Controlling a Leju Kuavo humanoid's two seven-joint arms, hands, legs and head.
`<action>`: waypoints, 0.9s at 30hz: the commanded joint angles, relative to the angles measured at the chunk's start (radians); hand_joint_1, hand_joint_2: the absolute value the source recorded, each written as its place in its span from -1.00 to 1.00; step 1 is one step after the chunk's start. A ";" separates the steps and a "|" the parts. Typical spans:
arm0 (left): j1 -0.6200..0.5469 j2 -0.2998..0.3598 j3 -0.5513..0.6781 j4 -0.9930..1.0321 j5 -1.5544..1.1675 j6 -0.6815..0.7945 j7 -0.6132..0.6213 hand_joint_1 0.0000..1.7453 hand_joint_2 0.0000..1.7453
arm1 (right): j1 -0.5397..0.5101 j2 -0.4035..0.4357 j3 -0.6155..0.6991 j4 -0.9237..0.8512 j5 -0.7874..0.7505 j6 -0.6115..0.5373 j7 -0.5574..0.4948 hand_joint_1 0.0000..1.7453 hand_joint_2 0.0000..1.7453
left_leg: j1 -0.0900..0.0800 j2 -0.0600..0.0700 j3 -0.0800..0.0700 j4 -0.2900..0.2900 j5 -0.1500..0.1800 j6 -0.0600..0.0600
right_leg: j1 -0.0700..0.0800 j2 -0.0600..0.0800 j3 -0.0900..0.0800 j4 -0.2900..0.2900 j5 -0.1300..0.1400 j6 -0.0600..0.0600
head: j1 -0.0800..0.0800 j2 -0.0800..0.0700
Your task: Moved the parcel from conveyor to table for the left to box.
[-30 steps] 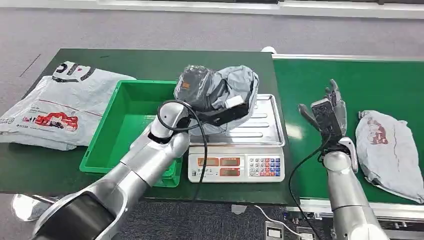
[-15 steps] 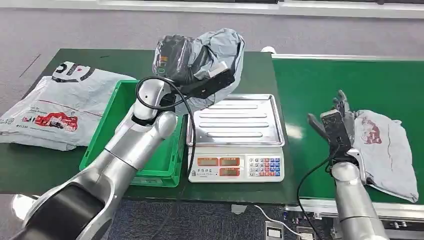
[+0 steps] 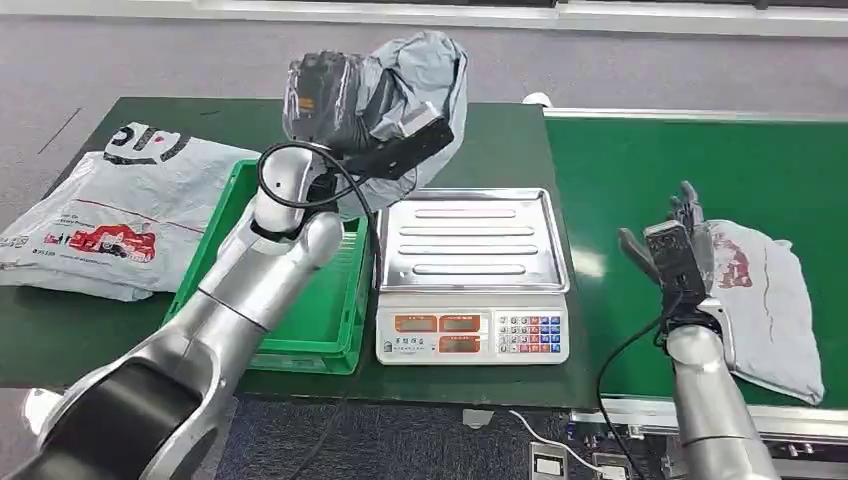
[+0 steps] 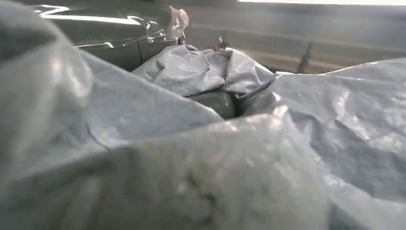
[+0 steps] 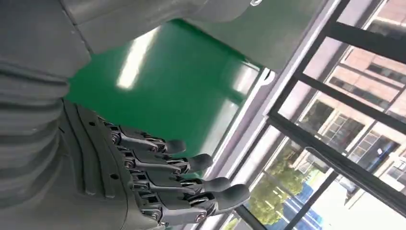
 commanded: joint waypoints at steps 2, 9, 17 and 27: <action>-0.060 0.152 0.210 0.094 -0.249 0.135 0.219 1.00 -1.00 | -0.016 0.008 -0.028 0.055 0.022 -0.016 0.007 -1.00 1.00 | 0.002 0.007 0.007 -0.002 -0.002 -0.002 | 0.002 0.008 0.005 -0.003 0.001 -0.002 | 0.000 0.000; -0.032 0.272 0.246 0.101 -0.369 0.186 0.304 1.00 -1.00 | 0.049 -0.024 -0.042 0.005 0.001 0.002 0.012 -1.00 1.00 | 0.003 0.004 0.004 -0.002 0.000 -0.002 | 0.003 0.004 0.002 -0.001 -0.001 -0.002 | 0.000 0.000; -0.023 0.308 0.152 0.092 -0.369 0.170 0.402 1.00 -1.00 | 0.065 -0.025 -0.044 -0.016 -0.004 0.003 0.022 -1.00 1.00 | 0.003 0.000 0.002 -0.001 0.000 -0.002 | 0.003 0.001 0.002 0.000 -0.001 -0.002 | 0.000 0.000; 0.012 0.338 0.110 0.243 -0.363 0.138 0.405 1.00 -1.00 | 0.190 -0.066 -0.110 -0.135 -0.039 0.009 0.042 -1.00 1.00 | 0.003 -0.001 0.007 -0.003 -0.001 -0.003 | 0.003 -0.001 0.007 -0.003 -0.002 -0.003 | 0.000 0.000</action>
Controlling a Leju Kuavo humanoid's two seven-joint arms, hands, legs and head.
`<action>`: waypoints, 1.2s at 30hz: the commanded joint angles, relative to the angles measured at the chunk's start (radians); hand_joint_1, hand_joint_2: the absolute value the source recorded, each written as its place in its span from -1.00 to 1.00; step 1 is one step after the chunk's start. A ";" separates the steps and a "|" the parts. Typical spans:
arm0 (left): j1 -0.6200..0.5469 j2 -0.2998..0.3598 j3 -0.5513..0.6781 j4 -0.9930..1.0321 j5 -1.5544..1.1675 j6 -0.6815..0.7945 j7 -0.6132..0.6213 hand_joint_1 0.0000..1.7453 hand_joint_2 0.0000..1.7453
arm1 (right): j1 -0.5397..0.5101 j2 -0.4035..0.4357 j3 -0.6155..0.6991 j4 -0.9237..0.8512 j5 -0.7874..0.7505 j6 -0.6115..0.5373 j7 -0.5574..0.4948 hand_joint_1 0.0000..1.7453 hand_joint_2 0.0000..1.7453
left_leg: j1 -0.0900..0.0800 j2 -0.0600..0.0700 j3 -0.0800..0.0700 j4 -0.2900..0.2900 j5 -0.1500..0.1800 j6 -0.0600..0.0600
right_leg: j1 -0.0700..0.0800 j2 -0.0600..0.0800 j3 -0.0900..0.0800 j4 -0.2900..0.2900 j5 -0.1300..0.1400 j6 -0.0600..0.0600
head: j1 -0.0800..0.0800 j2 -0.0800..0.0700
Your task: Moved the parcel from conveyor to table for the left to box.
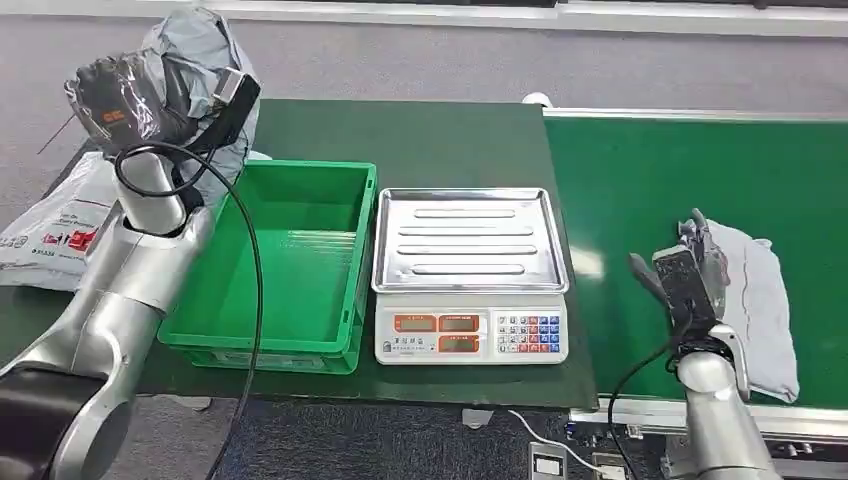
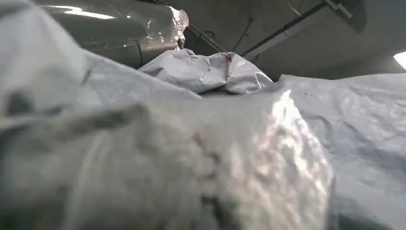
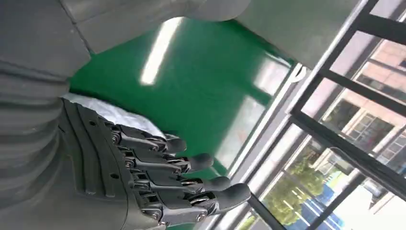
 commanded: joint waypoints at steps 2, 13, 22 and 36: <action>-0.026 0.016 -0.081 0.196 -0.022 -0.073 0.011 -1.00 -1.00 | 0.069 -0.031 -0.079 -0.079 -0.033 0.014 0.011 -1.00 1.00 | 0.001 -0.002 0.005 -0.002 -0.001 0.000 | 0.001 -0.002 0.006 -0.002 -0.002 -0.001 | 0.000 0.000; 0.014 -0.087 0.054 0.166 0.226 -0.185 -0.343 -1.00 -1.00 | 0.067 -0.039 -0.090 -0.120 -0.039 0.051 0.028 -1.00 1.00 | 0.000 0.000 0.002 0.000 -0.001 0.000 | 0.000 -0.001 0.003 -0.001 0.000 0.000 | 0.000 0.000; 0.017 -0.087 0.061 0.165 0.252 -0.192 -0.377 -1.00 -1.00 | 0.066 -0.030 -0.094 -0.122 -0.035 0.055 0.028 -1.00 1.00 | 0.001 0.001 0.003 -0.001 -0.001 -0.001 | 0.001 0.001 0.003 -0.001 0.000 -0.001 | 0.000 0.000; 0.149 -0.168 0.084 -0.161 0.996 -0.422 -0.755 -1.00 -1.00 | 0.072 -0.013 -0.095 -0.117 -0.012 0.075 0.017 -1.00 1.00 | 0.000 0.000 0.003 -0.001 -0.001 0.000 | 0.001 0.000 0.004 -0.002 0.000 -0.001 | 0.000 0.000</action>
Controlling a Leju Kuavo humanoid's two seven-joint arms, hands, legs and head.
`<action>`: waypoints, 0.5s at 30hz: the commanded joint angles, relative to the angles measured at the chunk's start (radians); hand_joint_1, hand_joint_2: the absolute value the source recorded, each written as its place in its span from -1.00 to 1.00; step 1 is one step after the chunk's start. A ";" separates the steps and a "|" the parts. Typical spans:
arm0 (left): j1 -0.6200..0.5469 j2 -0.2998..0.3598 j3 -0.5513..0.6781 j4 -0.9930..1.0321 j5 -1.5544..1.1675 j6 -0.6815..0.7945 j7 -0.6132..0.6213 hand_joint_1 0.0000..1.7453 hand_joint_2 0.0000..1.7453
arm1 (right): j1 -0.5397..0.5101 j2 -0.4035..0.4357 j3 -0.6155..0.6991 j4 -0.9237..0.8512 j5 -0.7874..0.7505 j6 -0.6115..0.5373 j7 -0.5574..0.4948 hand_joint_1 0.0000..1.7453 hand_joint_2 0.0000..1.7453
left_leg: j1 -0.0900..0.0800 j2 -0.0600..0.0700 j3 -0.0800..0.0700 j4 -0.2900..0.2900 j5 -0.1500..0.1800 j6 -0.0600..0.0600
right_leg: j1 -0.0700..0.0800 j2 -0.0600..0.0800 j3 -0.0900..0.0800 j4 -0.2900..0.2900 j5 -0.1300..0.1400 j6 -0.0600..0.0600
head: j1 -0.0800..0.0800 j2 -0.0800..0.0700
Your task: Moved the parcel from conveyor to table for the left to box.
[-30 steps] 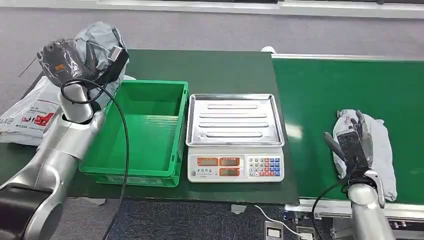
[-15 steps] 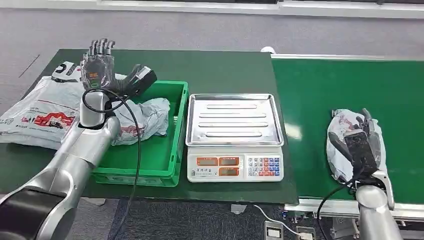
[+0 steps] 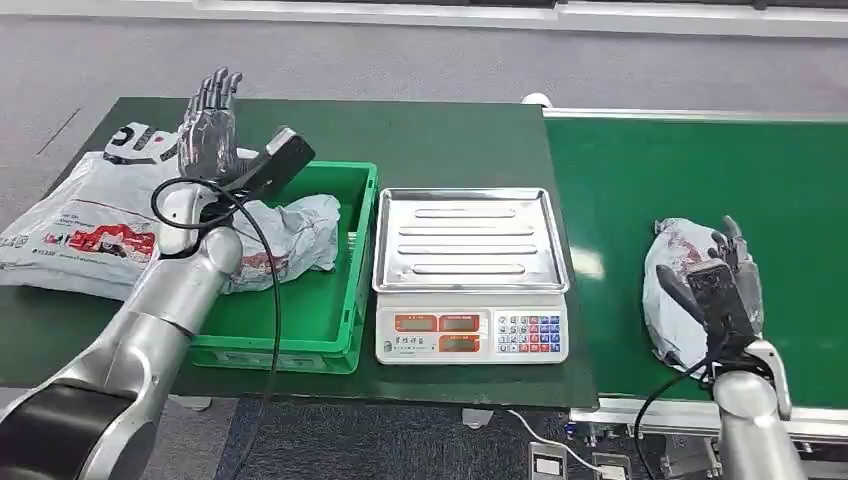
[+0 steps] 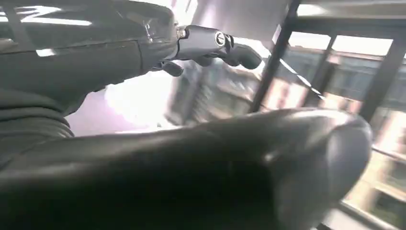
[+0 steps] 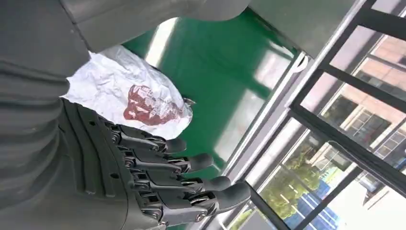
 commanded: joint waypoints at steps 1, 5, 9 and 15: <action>0.076 -0.081 0.045 -0.179 0.431 -0.237 -0.104 -1.00 -1.00 | -0.029 0.035 -0.028 0.041 0.003 0.006 -0.013 -1.00 1.00 | 0.000 0.000 0.003 -0.001 -0.001 0.000 | 0.000 0.000 0.003 -0.001 -0.001 -0.001 | 0.000 0.000; 0.081 -0.109 0.016 -0.146 0.516 -0.294 -0.120 -1.00 -1.00 | -0.069 0.048 -0.007 0.075 0.017 0.001 -0.015 -1.00 1.00 | 0.001 0.001 0.006 -0.002 -0.002 0.000 | 0.002 0.001 0.006 -0.003 0.000 -0.001 | 0.000 0.000; 0.078 -0.112 0.008 -0.139 0.530 -0.299 -0.126 -1.00 -1.00 | -0.077 0.050 -0.003 0.082 0.019 0.001 -0.014 -1.00 1.00 | 0.001 0.003 0.005 -0.002 -0.002 0.000 | 0.001 0.003 0.005 -0.003 0.000 -0.001 | 0.000 0.000; 0.060 -0.184 0.002 -0.119 0.608 -0.352 -0.114 -1.00 -1.00 | -0.133 0.081 0.019 0.125 0.051 -0.022 0.000 -1.00 1.00 | 0.001 0.003 0.005 -0.002 -0.002 0.000 | 0.002 0.003 0.006 -0.003 0.000 -0.001 | 0.000 0.000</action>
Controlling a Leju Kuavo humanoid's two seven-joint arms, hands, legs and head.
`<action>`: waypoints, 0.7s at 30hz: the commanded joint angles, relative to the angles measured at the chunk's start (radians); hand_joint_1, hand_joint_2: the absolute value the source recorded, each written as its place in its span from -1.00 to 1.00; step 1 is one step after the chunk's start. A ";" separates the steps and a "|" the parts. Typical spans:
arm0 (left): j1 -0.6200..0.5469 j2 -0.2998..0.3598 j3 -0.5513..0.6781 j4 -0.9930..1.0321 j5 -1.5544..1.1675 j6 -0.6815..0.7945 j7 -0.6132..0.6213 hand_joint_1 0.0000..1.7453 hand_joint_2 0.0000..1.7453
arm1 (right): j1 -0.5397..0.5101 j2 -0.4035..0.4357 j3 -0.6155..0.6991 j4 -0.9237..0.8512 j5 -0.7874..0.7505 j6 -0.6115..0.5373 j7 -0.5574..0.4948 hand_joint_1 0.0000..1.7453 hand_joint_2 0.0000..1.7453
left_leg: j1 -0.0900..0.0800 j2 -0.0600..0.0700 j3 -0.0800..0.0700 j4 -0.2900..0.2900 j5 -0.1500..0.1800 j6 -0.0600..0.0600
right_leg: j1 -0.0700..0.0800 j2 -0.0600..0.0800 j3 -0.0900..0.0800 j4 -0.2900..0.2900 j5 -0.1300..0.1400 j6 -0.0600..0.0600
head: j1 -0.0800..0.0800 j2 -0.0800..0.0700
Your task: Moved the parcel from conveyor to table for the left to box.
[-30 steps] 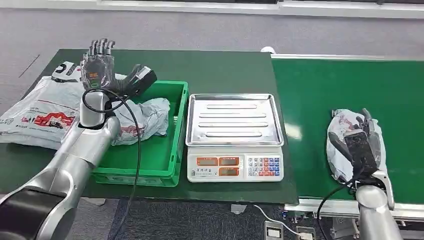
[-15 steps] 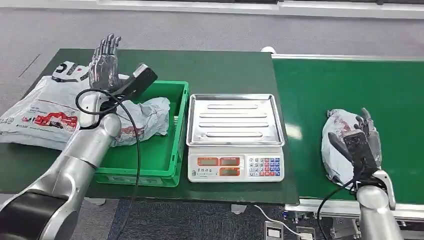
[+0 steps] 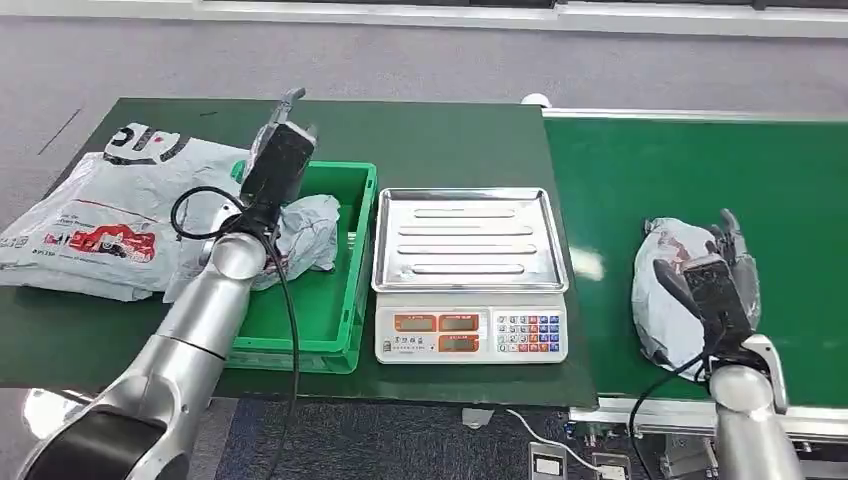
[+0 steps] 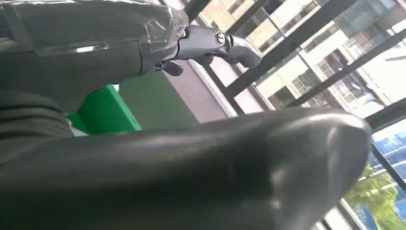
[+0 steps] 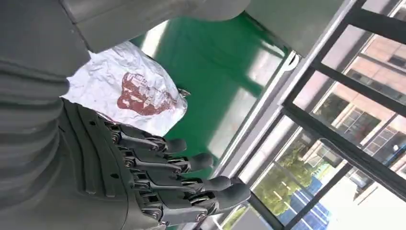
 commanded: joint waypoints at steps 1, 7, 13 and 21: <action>-0.048 -0.097 0.003 0.061 0.105 -0.064 0.015 -1.00 -1.00 | -0.106 0.066 0.015 0.117 0.031 -0.026 0.016 -1.00 1.00 | 0.002 0.002 0.005 -0.002 -0.001 -0.001 | 0.002 0.003 0.006 -0.003 0.000 -0.001 | 0.000 0.000; -0.067 -0.101 0.011 0.101 0.163 -0.118 0.018 -1.00 1.00 | -0.081 0.065 0.011 0.122 0.035 -0.029 0.004 -1.00 1.00 | 0.002 0.001 0.006 -0.001 -0.002 -0.001 | 0.002 0.002 0.007 -0.003 0.000 -0.001 | 0.000 0.000; -0.087 -0.111 -0.027 0.113 0.140 -0.110 0.019 -1.00 1.00 | -0.080 0.069 -0.005 0.097 0.033 -0.035 0.005 -1.00 1.00 | 0.001 0.001 0.004 -0.001 -0.001 -0.001 | 0.002 0.001 0.005 -0.002 0.000 -0.002 | 0.000 0.000; -0.090 -0.117 -0.023 0.112 0.149 -0.116 0.027 -1.00 -1.00 | -0.072 0.062 -0.012 0.090 0.033 -0.033 0.007 -1.00 1.00 | 0.001 0.000 0.002 0.000 -0.001 0.000 | 0.001 0.000 0.002 -0.001 0.000 -0.001 | 0.000 0.000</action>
